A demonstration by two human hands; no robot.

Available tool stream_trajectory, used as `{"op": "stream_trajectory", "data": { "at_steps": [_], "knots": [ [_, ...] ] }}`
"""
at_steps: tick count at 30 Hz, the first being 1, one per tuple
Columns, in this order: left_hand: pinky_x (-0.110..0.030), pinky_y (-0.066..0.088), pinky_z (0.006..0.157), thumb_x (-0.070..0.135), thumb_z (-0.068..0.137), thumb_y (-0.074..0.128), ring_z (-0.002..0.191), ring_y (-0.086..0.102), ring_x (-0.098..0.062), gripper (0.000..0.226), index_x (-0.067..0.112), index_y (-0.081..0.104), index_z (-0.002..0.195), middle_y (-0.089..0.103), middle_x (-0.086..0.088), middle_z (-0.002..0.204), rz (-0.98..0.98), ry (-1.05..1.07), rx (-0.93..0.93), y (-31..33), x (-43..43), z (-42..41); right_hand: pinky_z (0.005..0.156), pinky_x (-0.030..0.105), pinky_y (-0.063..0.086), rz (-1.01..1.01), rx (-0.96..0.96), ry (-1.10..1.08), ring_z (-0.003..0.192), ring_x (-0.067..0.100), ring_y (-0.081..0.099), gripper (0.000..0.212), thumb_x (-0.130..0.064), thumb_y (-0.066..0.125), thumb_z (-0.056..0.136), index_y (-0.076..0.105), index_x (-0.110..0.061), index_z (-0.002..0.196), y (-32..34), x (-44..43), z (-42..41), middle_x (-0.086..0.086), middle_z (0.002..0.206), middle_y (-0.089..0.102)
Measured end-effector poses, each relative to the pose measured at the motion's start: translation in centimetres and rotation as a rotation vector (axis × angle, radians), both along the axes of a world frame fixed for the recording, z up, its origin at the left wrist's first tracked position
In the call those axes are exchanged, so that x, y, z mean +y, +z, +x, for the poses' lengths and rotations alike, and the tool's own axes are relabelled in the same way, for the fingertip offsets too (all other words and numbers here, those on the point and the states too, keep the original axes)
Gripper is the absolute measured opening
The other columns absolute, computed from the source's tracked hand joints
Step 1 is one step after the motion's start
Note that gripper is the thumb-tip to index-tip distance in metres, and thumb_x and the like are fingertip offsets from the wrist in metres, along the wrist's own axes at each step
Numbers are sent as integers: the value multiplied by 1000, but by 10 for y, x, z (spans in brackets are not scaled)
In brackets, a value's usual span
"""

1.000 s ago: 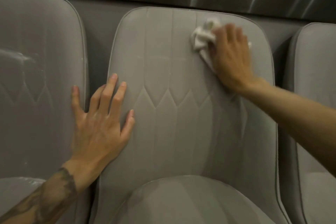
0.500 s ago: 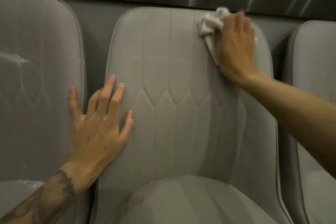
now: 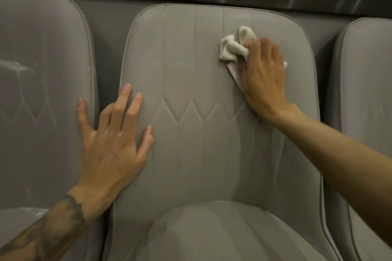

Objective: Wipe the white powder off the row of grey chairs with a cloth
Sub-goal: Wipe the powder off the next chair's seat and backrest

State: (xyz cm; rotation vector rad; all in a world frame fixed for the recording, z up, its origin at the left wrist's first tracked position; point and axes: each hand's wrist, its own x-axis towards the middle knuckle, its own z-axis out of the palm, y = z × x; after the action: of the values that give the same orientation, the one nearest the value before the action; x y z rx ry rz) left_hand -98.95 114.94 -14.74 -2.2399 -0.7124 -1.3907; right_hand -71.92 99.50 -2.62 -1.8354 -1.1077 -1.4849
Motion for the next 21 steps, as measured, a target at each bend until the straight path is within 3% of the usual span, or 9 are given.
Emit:
{"op": "stream_trajectory", "data": {
  "at_steps": [3,6,8,10,13,16,21],
  "knots": [
    [-70,9,122,42,99,49,136,50,-33,69,13,35,160,26,-7,170,-4,6,6,0,0,1,83,47,42,-84,-9,-1,96,36,50,37,-34,51,101,53,-7,127,-62,-4,-9,19,112,54],
    [-70,9,122,42,99,49,136,50,-33,69,13,35,160,26,-7,170,-3,10,9,-1,-1,1,83,43,40,-383,-134,99,92,35,54,26,-21,56,99,55,-9,122,-136,-31,-20,14,109,55],
    [-70,9,122,42,99,48,135,51,-34,68,13,35,159,26,-7,170,-1,9,6,0,0,0,83,40,41,-525,-219,122,92,32,53,21,-19,51,100,59,-11,118,-139,-43,-18,11,108,56],
    [-70,9,122,42,100,48,135,51,-34,68,13,36,159,26,-7,170,4,10,5,0,0,1,79,43,41,-480,-218,96,89,33,53,26,-26,49,101,59,-9,118,-107,-39,-12,14,108,57],
    [-70,9,122,42,99,48,135,51,-34,68,12,36,159,26,-8,170,5,15,4,-1,1,1,78,43,39,-259,-121,29,89,33,49,27,-31,49,102,58,-9,114,-63,-26,-7,15,107,55],
    [-70,9,122,42,99,48,135,50,-34,68,13,36,159,26,-7,170,11,10,1,-1,1,1,82,43,39,-217,-50,27,91,33,49,22,-24,50,101,57,-10,117,-99,-27,-12,15,111,55],
    [-69,8,123,42,100,47,134,51,-35,67,13,35,159,25,-7,170,7,11,4,-1,0,1,77,38,43,-763,-312,157,85,27,55,26,-20,43,96,60,-13,115,-189,-57,-24,7,102,57]
  ]
}}
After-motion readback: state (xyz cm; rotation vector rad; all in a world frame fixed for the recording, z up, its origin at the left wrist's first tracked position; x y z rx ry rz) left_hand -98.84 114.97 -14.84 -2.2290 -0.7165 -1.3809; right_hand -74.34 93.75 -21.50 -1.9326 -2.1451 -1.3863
